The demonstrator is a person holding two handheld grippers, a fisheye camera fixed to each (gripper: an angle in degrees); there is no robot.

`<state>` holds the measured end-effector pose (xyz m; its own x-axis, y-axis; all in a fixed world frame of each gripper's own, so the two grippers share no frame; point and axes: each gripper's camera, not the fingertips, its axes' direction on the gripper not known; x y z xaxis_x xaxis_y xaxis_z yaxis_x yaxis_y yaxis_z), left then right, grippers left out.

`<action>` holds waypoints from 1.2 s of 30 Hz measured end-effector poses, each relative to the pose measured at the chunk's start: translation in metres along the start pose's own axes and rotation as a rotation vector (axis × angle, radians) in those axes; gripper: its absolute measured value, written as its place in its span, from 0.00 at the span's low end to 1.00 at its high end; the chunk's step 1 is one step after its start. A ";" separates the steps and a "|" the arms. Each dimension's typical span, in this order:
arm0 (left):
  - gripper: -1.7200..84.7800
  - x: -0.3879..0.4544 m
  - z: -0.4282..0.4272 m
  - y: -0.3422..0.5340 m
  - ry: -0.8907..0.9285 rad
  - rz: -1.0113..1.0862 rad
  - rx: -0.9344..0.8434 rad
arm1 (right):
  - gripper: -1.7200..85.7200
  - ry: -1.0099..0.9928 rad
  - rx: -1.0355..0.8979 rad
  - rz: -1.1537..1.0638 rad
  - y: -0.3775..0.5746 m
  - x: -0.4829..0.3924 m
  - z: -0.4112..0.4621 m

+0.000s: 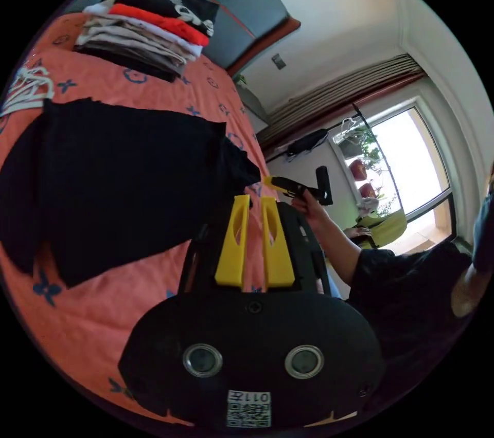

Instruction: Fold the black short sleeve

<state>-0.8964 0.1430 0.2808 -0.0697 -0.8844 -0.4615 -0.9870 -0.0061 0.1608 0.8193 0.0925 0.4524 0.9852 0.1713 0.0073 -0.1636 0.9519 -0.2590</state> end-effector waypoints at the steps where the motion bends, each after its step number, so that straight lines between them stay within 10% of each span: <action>1: 0.07 0.005 0.010 -0.006 -0.011 0.000 -0.018 | 0.13 0.000 0.007 -0.005 -0.005 -0.001 0.000; 12: 0.08 0.191 0.169 -0.072 -0.354 0.517 -0.258 | 0.08 -0.059 -0.329 -0.078 -0.138 0.012 0.049; 23: 0.03 0.280 0.301 -0.098 -0.878 0.725 -0.396 | 0.03 -0.108 -0.233 -0.024 -0.160 0.037 0.006; 36: 0.02 0.219 0.091 -0.110 -0.332 0.104 0.043 | 0.03 -0.269 -0.101 -0.405 -0.159 -0.178 -0.039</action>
<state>-0.8159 -0.0075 0.0832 -0.2064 -0.6794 -0.7042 -0.9768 0.1017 0.1882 0.6723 -0.0991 0.4547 0.9182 -0.1348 0.3724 0.2484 0.9284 -0.2765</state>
